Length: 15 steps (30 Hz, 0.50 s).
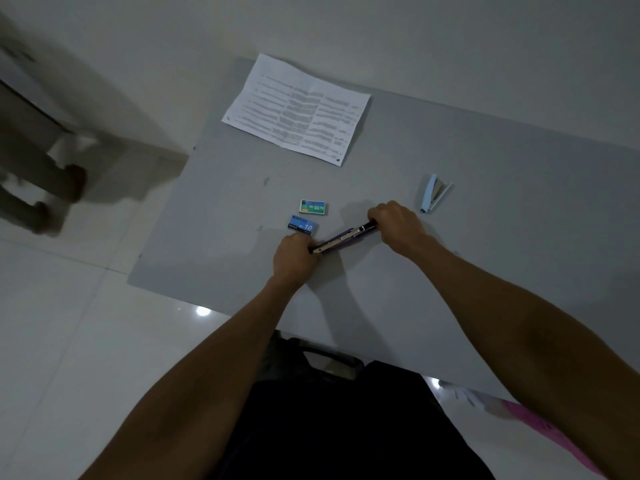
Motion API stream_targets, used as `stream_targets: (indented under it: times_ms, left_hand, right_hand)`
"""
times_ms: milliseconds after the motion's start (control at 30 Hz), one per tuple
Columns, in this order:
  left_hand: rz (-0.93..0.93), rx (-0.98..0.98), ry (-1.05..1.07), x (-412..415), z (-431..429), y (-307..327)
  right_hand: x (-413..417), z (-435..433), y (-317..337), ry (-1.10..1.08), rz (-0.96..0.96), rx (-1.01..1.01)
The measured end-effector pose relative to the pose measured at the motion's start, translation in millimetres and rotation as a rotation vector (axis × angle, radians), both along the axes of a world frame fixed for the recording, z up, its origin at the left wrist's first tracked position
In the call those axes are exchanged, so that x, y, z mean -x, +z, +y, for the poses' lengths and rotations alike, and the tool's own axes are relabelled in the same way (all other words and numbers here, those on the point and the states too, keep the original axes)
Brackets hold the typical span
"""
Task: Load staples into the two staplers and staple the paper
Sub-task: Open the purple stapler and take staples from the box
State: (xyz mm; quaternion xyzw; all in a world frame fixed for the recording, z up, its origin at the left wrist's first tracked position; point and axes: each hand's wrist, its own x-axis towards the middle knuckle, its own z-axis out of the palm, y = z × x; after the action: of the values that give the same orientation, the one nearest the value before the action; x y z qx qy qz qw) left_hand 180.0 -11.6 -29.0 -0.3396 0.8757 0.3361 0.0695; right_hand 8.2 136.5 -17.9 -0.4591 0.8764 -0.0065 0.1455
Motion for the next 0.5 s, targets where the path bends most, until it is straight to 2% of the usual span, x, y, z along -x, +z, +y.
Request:
stream_targets:
  times_ms: [500]
  left_hand:
    - [-0.105,0.03,-0.112,4.7,-3.6,9.3]
  right_hand:
    - [-2.1,-5.6,6.9,0.053,0.117,-0.1]
